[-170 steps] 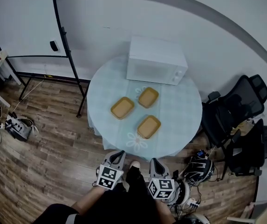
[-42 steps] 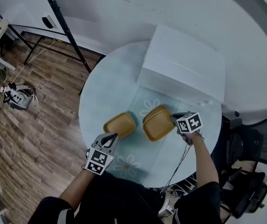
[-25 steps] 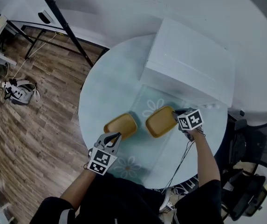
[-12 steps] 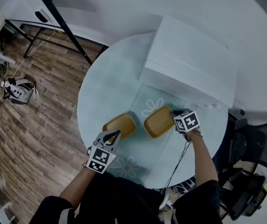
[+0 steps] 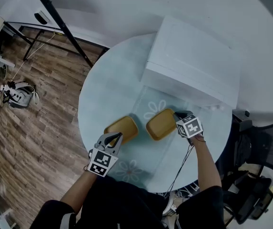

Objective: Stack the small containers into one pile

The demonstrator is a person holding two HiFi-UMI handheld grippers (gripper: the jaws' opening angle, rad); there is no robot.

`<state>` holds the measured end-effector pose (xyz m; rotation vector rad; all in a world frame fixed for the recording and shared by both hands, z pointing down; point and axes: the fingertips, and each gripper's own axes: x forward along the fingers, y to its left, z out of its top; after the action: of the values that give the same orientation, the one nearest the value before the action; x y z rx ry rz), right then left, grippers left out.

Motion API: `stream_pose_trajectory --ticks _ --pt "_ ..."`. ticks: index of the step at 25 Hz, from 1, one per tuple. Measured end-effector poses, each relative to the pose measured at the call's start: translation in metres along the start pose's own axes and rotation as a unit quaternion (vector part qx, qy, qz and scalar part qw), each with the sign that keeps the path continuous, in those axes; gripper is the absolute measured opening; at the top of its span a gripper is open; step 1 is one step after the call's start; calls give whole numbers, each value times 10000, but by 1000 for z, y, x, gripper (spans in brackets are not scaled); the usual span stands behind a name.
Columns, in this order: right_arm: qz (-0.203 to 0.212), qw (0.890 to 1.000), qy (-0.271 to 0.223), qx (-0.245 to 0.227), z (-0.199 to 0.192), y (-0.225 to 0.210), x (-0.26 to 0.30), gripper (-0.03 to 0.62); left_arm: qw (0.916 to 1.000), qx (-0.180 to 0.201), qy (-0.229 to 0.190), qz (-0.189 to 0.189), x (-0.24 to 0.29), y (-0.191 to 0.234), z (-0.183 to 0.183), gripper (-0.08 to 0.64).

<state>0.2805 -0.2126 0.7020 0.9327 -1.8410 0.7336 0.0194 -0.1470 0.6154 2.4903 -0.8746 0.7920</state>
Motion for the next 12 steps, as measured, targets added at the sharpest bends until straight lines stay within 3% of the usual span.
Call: stream_pose_trajectory --ticks 7,12 --pt "-168 9998 86 3 -9 -2 7 35 10000 3 -36 14 -3 -2 0 15" --pt "-368 9989 -213 171 -4 -4 0 35 10000 7 -67 48 -10 -1 -1 15"
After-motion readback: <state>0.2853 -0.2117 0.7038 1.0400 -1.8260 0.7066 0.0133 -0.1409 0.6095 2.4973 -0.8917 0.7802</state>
